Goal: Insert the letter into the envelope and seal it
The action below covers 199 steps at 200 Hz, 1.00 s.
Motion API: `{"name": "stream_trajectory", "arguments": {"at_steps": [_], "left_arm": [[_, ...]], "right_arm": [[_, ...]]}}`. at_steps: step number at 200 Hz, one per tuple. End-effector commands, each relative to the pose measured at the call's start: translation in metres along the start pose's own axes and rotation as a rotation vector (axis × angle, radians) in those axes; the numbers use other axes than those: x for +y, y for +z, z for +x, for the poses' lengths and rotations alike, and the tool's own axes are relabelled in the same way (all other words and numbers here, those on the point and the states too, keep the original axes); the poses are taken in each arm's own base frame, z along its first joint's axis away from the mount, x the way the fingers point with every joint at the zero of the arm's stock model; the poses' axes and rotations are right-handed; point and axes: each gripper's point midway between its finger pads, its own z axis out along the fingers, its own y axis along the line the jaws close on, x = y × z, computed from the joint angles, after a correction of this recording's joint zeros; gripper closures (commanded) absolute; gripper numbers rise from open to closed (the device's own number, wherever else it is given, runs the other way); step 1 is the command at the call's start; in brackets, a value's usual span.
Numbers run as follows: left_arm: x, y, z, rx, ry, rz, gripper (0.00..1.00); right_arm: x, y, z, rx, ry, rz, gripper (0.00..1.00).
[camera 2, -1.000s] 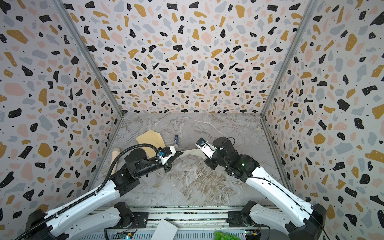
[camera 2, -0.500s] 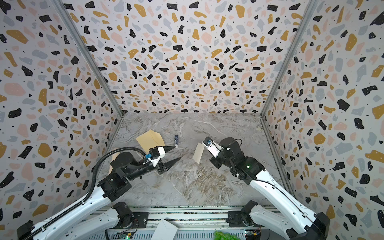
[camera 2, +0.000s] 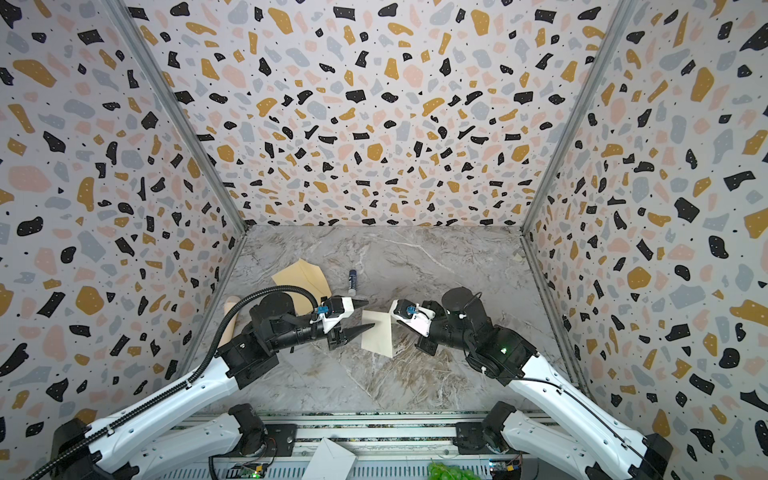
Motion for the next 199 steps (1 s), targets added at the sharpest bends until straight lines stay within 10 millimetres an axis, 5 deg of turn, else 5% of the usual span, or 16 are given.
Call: {"name": "stream_trajectory", "arguments": {"at_steps": [1,100,199], "left_arm": [[-0.002,0.002,-0.028,-0.071,0.052,0.045,0.5],[-0.021,0.009,-0.01,-0.048,0.074,0.155,0.65],[-0.023,0.014,-0.001,-0.02,0.069,0.168,0.99]], "right_arm": [[0.008,0.002,-0.006,-0.015,-0.019,-0.039,1.0],[0.017,0.006,-0.011,-0.024,-0.025,-0.074,1.0],[0.013,0.004,-0.013,-0.021,-0.03,-0.046,1.0]]}}
